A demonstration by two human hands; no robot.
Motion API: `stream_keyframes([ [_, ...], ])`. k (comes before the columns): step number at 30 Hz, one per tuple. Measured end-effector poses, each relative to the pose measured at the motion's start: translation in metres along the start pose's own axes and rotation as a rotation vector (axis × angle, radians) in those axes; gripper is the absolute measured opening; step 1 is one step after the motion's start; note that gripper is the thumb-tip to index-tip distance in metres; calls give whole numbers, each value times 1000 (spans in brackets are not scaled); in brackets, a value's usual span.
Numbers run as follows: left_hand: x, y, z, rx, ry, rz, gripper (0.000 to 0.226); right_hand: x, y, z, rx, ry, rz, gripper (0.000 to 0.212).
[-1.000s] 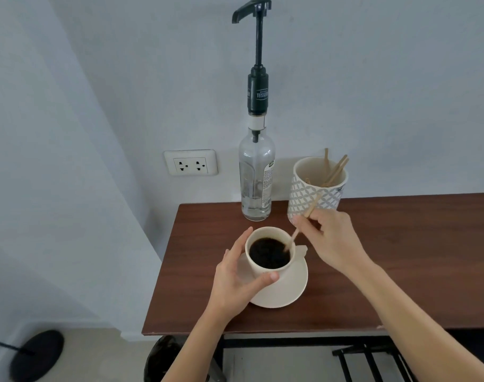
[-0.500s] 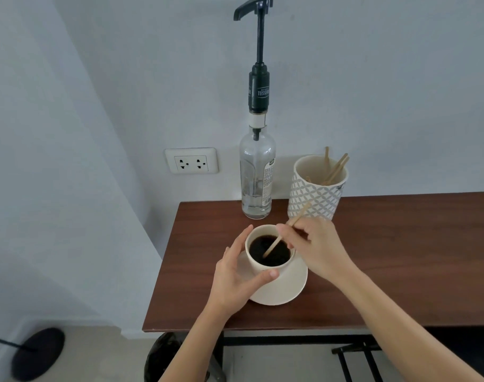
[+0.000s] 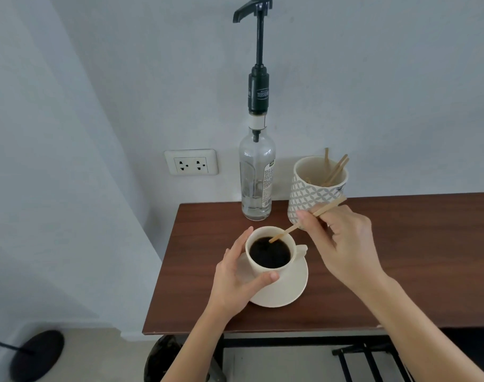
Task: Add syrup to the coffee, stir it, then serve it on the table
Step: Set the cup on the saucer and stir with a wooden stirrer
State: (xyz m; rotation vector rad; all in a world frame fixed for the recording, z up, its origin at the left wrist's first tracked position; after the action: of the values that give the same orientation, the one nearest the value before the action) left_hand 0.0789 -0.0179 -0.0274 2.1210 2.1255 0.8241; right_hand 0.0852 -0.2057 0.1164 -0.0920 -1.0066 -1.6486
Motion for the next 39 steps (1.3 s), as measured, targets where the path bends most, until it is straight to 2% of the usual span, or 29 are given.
stream_keyframes([
  [3, -1, -1, 0, 3, -9, 3, 88, -3, -6, -4, -9, -19, -3, 39],
  [7, -1, -1, 1, 26, -8, 3, 92, 16, -5, -6, -34, 46, -112, 41],
  [11, 0, -2, 2, 26, -11, -3, 91, 4, -11, -15, -85, -15, -59, 44],
  [16, 0, -1, 2, 42, -15, 2, 92, 20, -13, -30, -215, 165, -141, 43],
  [20, 0, -2, 4, 36, -20, 8, 91, 6, -16, -41, -300, 154, -49, 48],
  [26, -3, -1, 5, 14, -26, 30, 98, 9, -13, -61, -527, 241, -66, 47],
  [29, -3, -2, 2, 23, -61, 29, 108, 4, -12, -77, -709, 426, -59, 43],
  [31, 6, -3, 0, 25, -92, -27, 105, -2, -11, -84, -812, 591, -42, 39],
  [33, 26, -6, -4, 14, -53, -128, 89, -9, -10, -83, -866, 704, -10, 37],
  [36, 85, -12, -7, -3, 76, -367, 54, -22, -8, -69, -868, 775, 52, 37],
  [39, 170, -27, -4, -15, 280, -617, 37, -36, -12, -41, -818, 788, 109, 36],
])
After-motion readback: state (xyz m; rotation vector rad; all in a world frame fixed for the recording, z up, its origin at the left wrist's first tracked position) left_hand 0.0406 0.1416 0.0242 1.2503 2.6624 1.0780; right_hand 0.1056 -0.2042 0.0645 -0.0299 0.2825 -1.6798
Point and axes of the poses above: each hand's wrist, its own y-axis towards the middle knuckle, its own x-axis out of the back of the hand, z = x × y, the point moved 8 cm from there along y, towards the middle knuckle, and after that the axes turned 15 degrees about -x, right-handed, at the moved point
